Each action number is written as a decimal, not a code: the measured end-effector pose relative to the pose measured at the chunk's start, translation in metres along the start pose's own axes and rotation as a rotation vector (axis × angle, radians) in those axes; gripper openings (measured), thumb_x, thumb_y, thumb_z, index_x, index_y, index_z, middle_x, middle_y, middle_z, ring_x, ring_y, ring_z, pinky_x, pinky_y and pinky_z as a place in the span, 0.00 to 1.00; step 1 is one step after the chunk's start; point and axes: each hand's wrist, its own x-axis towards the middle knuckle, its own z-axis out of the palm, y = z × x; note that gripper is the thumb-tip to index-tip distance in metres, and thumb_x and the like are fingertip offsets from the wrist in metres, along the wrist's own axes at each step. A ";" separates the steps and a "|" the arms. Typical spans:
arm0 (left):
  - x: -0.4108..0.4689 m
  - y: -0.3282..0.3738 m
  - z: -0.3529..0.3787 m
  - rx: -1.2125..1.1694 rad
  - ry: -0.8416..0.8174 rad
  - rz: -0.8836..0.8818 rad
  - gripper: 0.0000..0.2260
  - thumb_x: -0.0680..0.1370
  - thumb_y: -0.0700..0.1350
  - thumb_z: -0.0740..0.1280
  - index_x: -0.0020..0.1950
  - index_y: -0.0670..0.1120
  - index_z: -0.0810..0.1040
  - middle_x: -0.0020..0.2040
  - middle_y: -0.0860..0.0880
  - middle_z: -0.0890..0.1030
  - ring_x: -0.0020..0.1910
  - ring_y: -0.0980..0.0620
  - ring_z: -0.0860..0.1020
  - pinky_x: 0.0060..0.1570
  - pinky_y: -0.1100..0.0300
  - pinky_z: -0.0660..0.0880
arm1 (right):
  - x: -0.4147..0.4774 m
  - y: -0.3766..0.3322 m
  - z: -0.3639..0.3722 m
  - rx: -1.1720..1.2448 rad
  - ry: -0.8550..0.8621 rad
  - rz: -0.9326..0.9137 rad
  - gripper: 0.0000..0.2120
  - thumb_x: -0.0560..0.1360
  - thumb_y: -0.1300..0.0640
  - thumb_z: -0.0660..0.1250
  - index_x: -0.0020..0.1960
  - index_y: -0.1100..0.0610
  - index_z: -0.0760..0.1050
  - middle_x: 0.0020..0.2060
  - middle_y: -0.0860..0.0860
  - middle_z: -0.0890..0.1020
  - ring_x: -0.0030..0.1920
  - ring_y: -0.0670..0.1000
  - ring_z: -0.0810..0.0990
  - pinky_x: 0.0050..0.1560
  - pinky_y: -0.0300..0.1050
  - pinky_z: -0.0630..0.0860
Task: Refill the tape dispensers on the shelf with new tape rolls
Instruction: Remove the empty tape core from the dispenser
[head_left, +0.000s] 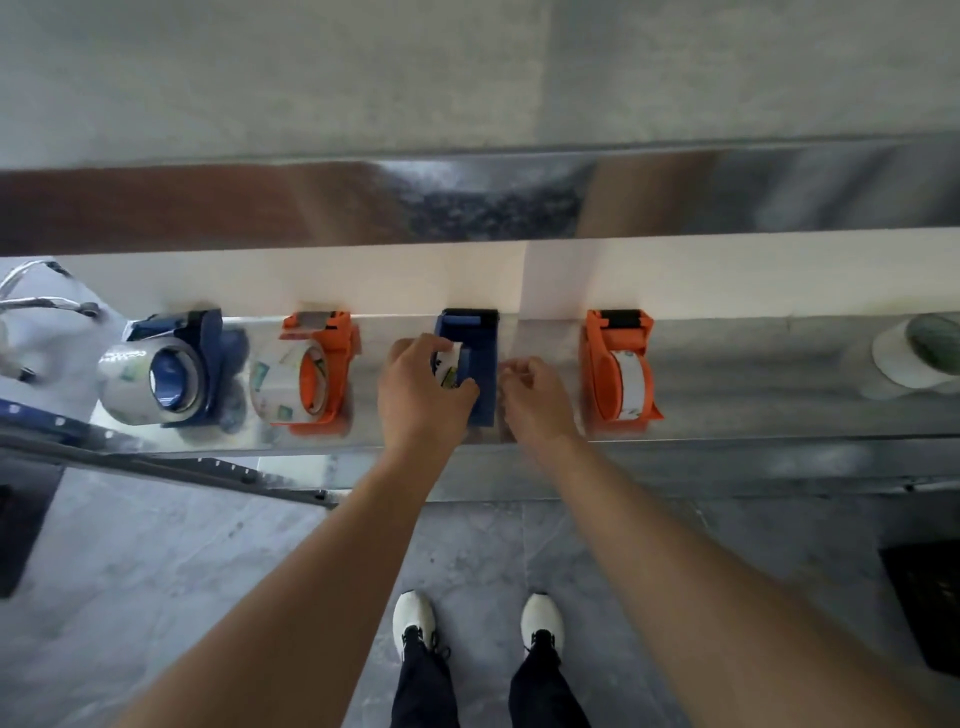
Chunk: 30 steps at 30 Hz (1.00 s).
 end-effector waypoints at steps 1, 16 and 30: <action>0.000 -0.003 0.000 -0.012 0.001 0.006 0.22 0.75 0.41 0.78 0.68 0.47 0.81 0.65 0.50 0.78 0.54 0.53 0.74 0.50 0.61 0.70 | -0.001 0.000 0.001 0.007 0.003 0.002 0.05 0.83 0.52 0.62 0.55 0.49 0.76 0.48 0.51 0.83 0.49 0.54 0.83 0.51 0.53 0.82; -0.006 -0.031 0.004 -0.563 -0.095 -0.319 0.12 0.78 0.39 0.75 0.60 0.49 0.85 0.51 0.48 0.88 0.47 0.45 0.88 0.44 0.43 0.87 | -0.013 -0.002 -0.015 -0.107 0.128 -0.216 0.13 0.77 0.58 0.75 0.59 0.51 0.75 0.45 0.36 0.78 0.42 0.38 0.80 0.41 0.31 0.79; 0.002 -0.056 0.017 -0.355 -0.095 -0.251 0.18 0.84 0.43 0.70 0.74 0.48 0.78 0.54 0.52 0.84 0.51 0.51 0.85 0.53 0.54 0.82 | -0.019 0.001 -0.001 -0.055 0.126 -0.294 0.20 0.71 0.51 0.81 0.58 0.53 0.78 0.48 0.39 0.82 0.45 0.34 0.81 0.42 0.26 0.76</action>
